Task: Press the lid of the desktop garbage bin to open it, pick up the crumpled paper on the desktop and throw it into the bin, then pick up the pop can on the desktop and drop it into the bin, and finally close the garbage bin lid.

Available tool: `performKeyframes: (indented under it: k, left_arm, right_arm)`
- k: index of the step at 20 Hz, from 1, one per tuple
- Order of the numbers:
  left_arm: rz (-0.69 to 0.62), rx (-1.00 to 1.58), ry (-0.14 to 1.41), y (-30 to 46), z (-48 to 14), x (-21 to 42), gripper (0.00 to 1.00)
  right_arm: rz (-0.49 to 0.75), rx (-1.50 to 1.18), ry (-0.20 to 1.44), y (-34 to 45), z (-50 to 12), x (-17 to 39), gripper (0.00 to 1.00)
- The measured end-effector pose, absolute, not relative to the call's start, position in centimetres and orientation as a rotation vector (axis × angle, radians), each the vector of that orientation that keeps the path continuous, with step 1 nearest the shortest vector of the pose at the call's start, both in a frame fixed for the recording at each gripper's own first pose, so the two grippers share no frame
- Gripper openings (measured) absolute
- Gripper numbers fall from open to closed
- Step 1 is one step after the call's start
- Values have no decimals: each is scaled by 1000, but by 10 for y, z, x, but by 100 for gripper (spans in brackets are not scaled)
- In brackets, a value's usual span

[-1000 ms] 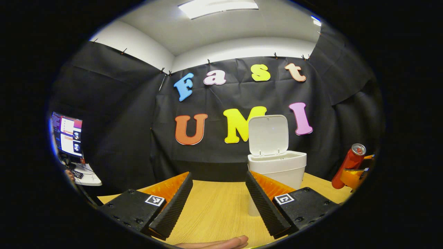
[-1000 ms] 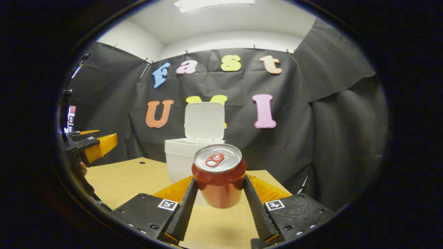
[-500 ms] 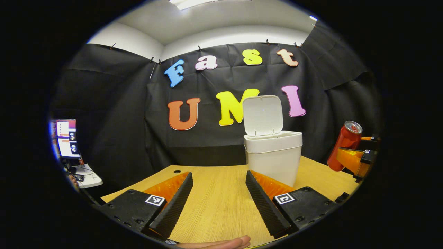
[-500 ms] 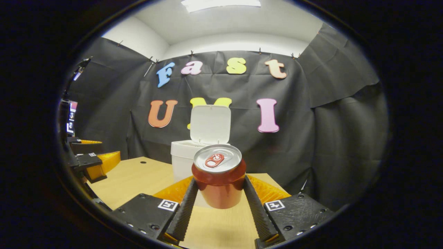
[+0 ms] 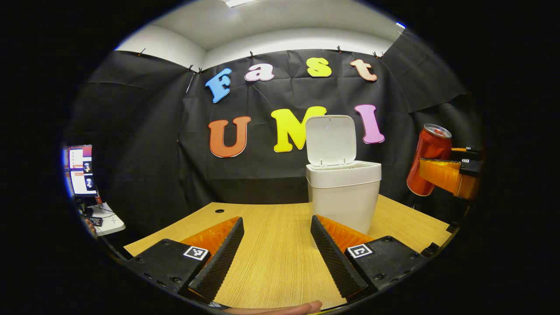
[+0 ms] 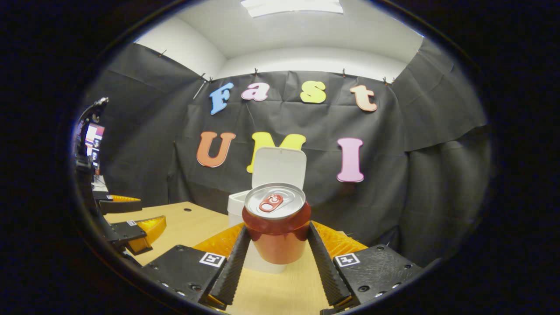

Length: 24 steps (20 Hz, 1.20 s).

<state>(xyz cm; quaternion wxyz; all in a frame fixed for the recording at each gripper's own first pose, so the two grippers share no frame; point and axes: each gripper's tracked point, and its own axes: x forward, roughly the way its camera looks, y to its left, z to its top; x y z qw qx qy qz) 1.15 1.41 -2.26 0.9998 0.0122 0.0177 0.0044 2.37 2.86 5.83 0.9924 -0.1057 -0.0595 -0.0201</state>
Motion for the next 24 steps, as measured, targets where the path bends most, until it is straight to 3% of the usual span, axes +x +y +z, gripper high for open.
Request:
performKeyframes:
  k: [13,19,23,24]
  left_arm:
    - [30,13,15,31,-12,5,99]
    - [38,4,-10,43,-1,1,99]
    - [21,7,-14,43,1,2,99]
    - [17,9,-12,43,0,2,95]
  right_arm:
    - [-53,-205,-151,37,161,102,75]
    - [-47,-140,-5,49,160,185,75]
    - [-107,-117,63,33,155,251,76]
    - [-124,-113,94,27,145,265,76]
